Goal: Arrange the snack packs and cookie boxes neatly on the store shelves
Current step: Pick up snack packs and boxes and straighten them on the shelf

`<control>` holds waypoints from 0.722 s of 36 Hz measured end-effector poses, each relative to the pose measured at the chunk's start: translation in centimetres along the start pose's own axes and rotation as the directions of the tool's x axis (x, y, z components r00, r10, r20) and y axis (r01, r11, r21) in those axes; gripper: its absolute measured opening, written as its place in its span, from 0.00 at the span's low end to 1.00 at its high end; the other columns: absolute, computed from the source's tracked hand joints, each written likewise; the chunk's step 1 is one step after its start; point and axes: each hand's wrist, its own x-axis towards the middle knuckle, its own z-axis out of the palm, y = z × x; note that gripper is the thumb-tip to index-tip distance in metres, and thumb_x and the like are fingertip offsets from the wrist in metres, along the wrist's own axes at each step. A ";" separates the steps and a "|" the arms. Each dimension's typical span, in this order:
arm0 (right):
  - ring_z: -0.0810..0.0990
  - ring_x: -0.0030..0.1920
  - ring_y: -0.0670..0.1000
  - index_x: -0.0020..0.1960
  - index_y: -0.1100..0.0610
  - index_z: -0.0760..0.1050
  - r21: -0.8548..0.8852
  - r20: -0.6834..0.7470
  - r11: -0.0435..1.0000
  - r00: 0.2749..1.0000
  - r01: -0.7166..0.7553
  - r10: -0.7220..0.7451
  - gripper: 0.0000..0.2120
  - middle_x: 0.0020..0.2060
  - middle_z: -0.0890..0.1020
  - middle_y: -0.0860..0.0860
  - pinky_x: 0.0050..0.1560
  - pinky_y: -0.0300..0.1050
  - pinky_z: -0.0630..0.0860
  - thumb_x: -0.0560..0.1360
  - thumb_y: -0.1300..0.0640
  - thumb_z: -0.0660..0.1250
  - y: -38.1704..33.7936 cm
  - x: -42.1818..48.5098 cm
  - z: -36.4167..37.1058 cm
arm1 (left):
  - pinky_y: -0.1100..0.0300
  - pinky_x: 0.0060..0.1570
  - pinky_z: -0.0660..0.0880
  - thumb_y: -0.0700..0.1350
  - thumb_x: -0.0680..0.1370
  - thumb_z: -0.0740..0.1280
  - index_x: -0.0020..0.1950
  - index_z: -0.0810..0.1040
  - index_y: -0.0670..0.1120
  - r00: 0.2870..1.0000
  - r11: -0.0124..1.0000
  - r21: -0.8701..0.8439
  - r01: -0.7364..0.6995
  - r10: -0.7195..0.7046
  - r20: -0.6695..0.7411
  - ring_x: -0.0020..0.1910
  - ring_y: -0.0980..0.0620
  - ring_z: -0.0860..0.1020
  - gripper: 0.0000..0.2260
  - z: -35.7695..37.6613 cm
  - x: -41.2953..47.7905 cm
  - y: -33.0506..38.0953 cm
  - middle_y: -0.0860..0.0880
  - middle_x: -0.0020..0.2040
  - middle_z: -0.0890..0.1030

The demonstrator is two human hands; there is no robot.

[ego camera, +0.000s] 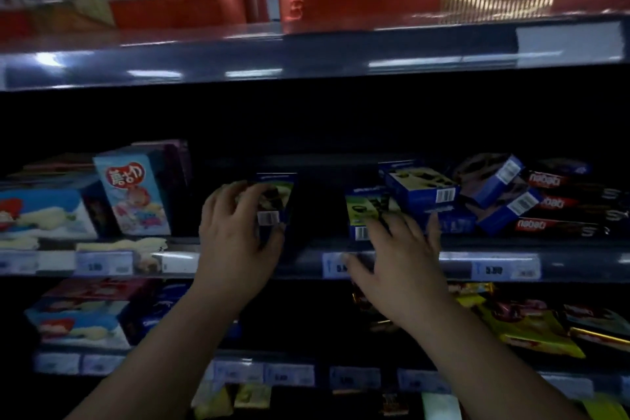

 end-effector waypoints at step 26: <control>0.61 0.71 0.53 0.73 0.48 0.66 0.100 0.044 0.994 0.998 0.034 -0.039 0.28 0.70 0.69 0.48 0.66 0.50 0.69 0.76 0.38 0.58 -8.1 2.4 2.9 | 0.54 0.51 0.79 0.51 0.75 0.72 0.72 0.68 0.63 0.919 0.947 -0.243 0.210 -0.106 0.380 0.52 0.55 0.77 0.27 -1.6 3.4 -8.4 0.52 0.65 0.78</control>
